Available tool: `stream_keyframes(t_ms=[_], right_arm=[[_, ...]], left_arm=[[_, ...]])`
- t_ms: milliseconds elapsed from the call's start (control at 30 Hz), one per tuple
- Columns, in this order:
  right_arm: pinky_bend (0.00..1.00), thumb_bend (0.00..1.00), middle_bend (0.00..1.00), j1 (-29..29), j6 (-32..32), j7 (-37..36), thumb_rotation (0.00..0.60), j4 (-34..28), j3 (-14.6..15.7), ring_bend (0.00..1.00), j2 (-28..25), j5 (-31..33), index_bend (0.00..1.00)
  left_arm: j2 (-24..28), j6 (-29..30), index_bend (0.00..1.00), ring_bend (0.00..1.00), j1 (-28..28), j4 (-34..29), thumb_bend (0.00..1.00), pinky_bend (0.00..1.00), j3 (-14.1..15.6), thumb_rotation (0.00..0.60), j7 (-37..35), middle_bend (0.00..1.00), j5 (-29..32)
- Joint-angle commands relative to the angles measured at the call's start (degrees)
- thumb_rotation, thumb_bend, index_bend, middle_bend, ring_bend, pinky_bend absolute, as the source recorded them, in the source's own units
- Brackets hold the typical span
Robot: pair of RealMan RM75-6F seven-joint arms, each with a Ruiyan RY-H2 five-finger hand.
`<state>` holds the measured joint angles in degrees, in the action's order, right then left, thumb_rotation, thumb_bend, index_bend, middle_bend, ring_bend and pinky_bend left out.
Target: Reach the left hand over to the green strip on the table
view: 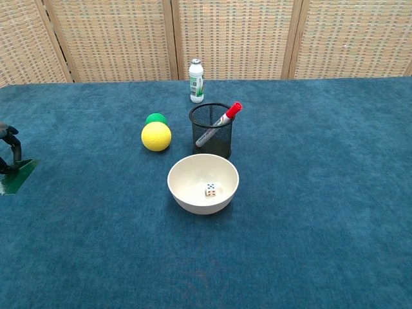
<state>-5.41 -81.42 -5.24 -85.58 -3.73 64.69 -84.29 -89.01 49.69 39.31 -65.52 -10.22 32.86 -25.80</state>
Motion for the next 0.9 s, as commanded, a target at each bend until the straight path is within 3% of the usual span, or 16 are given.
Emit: stream_keyframes(t_ms=[33,100,200,367,633,900], right_arm=[[0.0,0.0,0.0,-0.02,0.07,0.0,0.6,0.01,0.01,0.0,0.03,0.05,0.0],[0.0,0.0,0.0,-0.05,0.16,0.18,0.6,-0.02,0.02,0.0,0.08,0.1,0.0],[0.0,0.0,0.0,-0.05,0.1,0.38,0.6,-0.15,0.12,0.0,0.11,-0.09,0.0],[0.0,0.0,0.0,-0.02,-0.04,0.84,0.6,-0.29,0.23,0.0,0.2,-0.29,0.0],[0.0,0.0,0.0,0.01,-0.15,1.11,0.6,-0.37,0.26,0.0,0.24,-0.33,0.0],[0.0,0.0,0.0,0.1,-0.4,1.15,0.6,-0.5,0.31,0.0,0.18,-0.49,0.0]], left_arm=[[4.73,-1.11,0.68,0.0,-3.52,-6.53,0.52,0.0,1.76,0.6,-7.59,0.0,-10.91],[8.8,0.91,0.68,0.0,-7.58,-11.52,0.52,0.0,3.87,0.6,-15.6,0.0,-23.03],[11.16,3.95,0.69,0.0,-10.86,-13.21,0.52,0.0,6.18,0.6,-22.86,0.0,-33.27],[13.96,9.1,0.69,0.0,-14.76,-14.12,0.52,0.0,9.69,0.6,-30.96,0.0,-44.49],[16.1,14.3,0.69,0.0,-17.69,-15.53,0.52,0.0,11.32,0.6,-35.01,0.0,-50.91],[18.24,19.79,0.66,0.0,-20.1,-17.57,0.49,0.0,9.48,0.6,-37.59,0.0,-51.81]])
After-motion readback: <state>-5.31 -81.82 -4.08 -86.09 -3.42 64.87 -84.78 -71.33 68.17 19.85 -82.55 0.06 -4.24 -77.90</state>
